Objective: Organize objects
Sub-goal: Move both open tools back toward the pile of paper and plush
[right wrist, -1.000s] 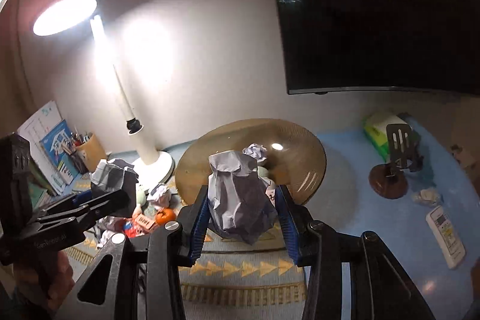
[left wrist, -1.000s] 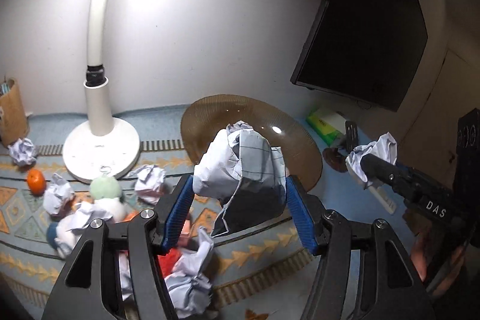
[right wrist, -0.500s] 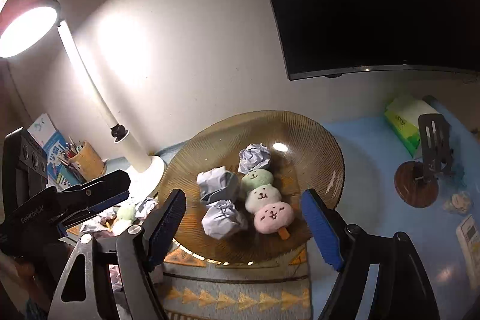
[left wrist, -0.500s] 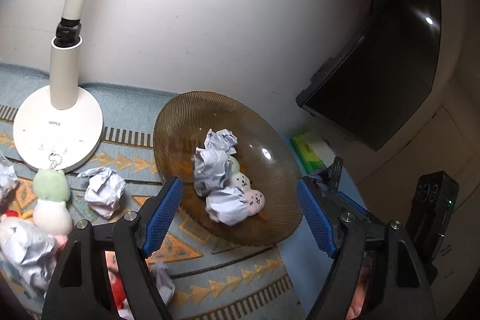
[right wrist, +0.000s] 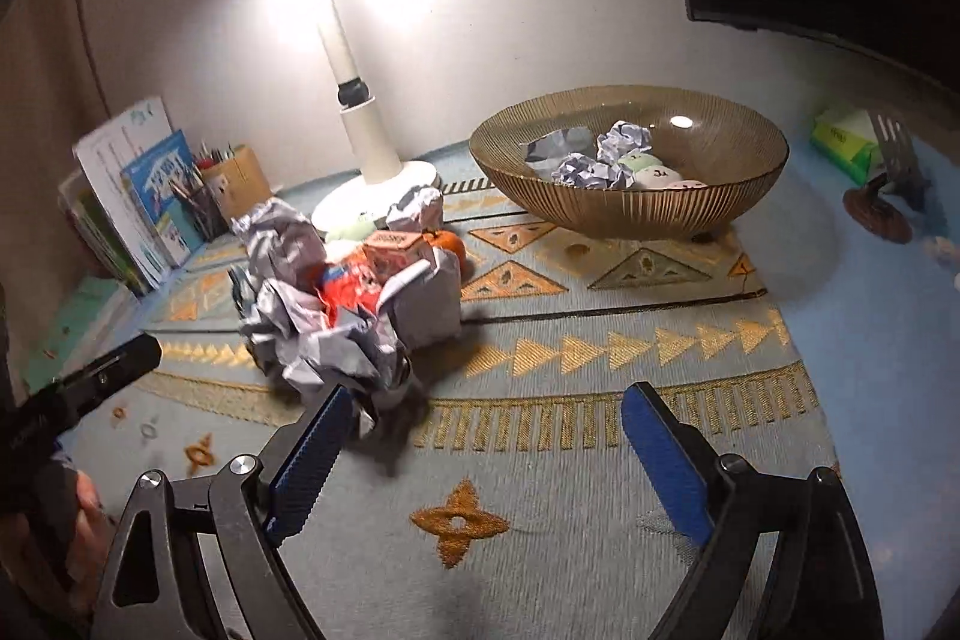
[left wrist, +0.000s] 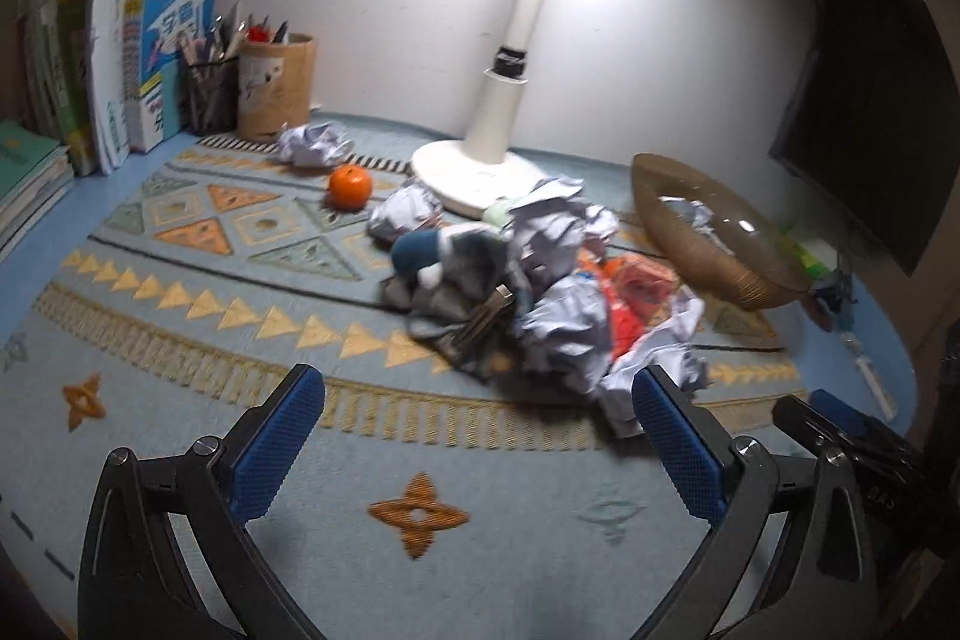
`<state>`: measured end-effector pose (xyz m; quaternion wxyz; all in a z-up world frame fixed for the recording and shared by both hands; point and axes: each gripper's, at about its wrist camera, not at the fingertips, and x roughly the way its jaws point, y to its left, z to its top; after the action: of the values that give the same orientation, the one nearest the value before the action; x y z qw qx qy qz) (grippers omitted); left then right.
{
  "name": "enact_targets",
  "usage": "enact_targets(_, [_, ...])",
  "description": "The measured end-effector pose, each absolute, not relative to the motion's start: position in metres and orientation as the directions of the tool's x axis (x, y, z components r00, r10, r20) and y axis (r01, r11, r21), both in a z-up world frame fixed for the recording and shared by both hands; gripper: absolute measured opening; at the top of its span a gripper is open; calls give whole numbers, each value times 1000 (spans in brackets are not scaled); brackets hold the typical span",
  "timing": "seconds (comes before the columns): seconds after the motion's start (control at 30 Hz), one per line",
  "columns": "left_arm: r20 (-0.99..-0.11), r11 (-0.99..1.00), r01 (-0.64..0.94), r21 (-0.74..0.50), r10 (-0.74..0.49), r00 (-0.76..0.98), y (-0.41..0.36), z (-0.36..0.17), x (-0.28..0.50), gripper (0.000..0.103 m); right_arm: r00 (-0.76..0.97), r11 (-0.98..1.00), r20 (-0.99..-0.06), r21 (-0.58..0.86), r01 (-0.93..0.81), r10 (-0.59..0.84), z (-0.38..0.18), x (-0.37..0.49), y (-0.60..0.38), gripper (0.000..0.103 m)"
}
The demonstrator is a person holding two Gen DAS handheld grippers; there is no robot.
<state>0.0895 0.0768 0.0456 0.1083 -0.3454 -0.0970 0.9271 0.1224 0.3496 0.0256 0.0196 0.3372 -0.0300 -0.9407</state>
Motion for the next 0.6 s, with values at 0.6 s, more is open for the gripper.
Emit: enact_targets(0.6, [-668, -965, -220, -142, 257, -699, 95, 22, 101, 102, -596, -994, -801, -23, 107, -45, -8, 88, 328, 99])
